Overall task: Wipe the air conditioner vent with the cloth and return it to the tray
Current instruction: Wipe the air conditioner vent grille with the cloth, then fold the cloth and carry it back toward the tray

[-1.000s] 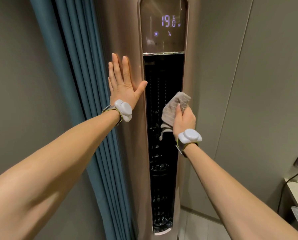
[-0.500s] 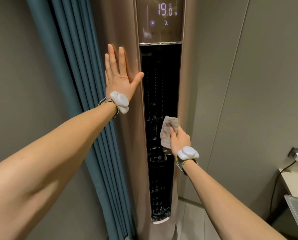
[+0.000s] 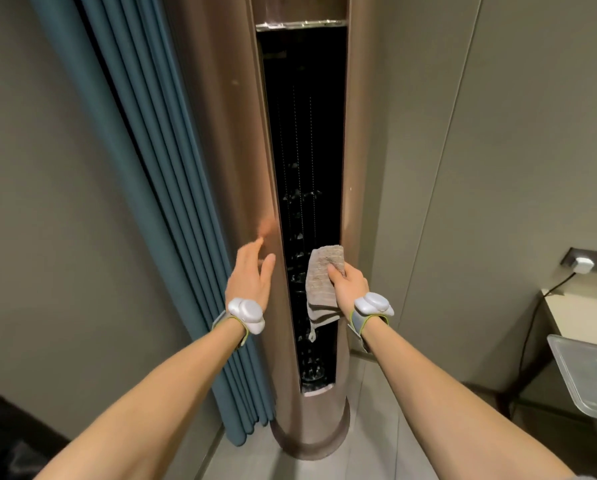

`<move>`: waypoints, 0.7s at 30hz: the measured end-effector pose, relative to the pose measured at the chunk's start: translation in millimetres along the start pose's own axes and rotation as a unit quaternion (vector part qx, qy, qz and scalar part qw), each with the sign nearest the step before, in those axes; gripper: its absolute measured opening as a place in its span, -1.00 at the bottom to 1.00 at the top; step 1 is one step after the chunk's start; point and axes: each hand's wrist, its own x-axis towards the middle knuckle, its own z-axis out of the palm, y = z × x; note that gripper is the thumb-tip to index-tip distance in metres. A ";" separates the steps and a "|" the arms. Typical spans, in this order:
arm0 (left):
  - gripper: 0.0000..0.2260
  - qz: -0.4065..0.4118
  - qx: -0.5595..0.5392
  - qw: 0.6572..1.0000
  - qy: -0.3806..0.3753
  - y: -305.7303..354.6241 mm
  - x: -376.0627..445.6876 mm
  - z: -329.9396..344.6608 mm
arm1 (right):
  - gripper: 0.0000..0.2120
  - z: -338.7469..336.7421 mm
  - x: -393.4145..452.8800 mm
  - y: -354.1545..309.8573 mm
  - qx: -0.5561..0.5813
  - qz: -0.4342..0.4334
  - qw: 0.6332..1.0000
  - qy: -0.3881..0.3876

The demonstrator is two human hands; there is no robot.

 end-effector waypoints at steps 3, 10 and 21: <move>-0.67 -0.064 -0.062 0.994 -0.060 0.3 -22.9 23.5 | -0.73 -8.9 -10.9 15.1 0.023 0.028 0.999 -0.021; -0.60 -0.349 -0.227 0.836 -0.358 17.3 -60.0 86.3 | -0.73 -50.7 -34.7 49.7 0.121 0.086 0.989 -0.029; -0.77 -0.379 -0.340 0.735 -0.448 81.8 -119.1 174.5 | -0.73 -150.0 -77.9 121.6 0.147 0.172 0.970 0.083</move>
